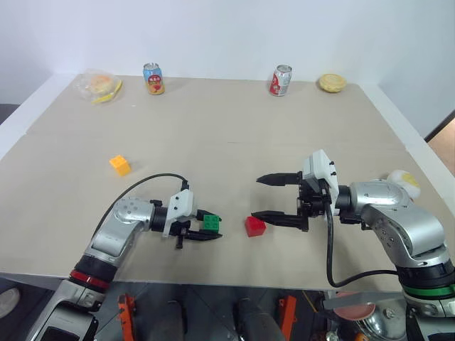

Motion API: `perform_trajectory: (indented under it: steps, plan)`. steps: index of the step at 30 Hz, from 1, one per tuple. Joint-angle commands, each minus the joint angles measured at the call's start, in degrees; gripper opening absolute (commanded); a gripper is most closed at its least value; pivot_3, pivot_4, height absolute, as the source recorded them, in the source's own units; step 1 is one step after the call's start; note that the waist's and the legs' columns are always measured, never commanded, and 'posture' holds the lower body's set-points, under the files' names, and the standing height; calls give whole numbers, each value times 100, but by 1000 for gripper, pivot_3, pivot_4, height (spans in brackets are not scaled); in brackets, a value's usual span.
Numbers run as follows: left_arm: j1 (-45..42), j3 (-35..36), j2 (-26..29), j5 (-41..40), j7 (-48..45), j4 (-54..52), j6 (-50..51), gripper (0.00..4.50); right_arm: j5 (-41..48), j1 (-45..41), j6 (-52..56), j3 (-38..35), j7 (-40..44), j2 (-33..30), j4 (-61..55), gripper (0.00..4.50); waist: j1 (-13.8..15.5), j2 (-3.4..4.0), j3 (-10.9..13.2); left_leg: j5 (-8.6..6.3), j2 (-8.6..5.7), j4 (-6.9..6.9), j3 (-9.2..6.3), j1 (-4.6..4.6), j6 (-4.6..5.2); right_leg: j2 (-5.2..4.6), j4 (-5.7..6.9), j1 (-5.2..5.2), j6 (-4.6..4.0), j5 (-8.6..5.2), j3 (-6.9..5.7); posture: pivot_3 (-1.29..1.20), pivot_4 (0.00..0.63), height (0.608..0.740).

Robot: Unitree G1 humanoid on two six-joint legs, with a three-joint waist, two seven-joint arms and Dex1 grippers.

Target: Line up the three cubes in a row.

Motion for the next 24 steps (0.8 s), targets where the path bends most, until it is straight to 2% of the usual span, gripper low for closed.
perform_trajectory:
  steps: [1,12,14,20,24]
  plan:
    - [-164,-105,-54,52,-99,145,-90,1384,42,22,2,-144,-74,-75,-278,4500,0,0,0,0,-1,1,1,0,0,-1,0,1,1,1,0,0,150,733]
    - [-418,-228,-264,213,-168,688,-310,1384,98,148,51,-204,-260,-79,-425,4500,1,0,0,0,-1,6,0,-1,0,-1,0,3,2,2,1,0,150,733]
    - [-436,-225,-265,204,-186,705,-304,2406,103,163,47,-206,-283,-79,-435,4500,1,0,0,0,-1,11,1,-1,0,-1,0,4,4,3,1,0,150,733]
    - [-446,-171,-197,104,-350,625,-233,4423,119,167,36,-217,-317,-87,-431,4500,1,0,0,0,-1,15,0,-2,0,-1,0,4,4,4,1,0,150,733]
    - [-428,-94,-173,32,-352,405,-258,4472,146,109,37,-220,-319,-62,-394,4500,1,0,0,0,-1,15,0,-2,0,-1,0,4,4,4,1,0,150,733]
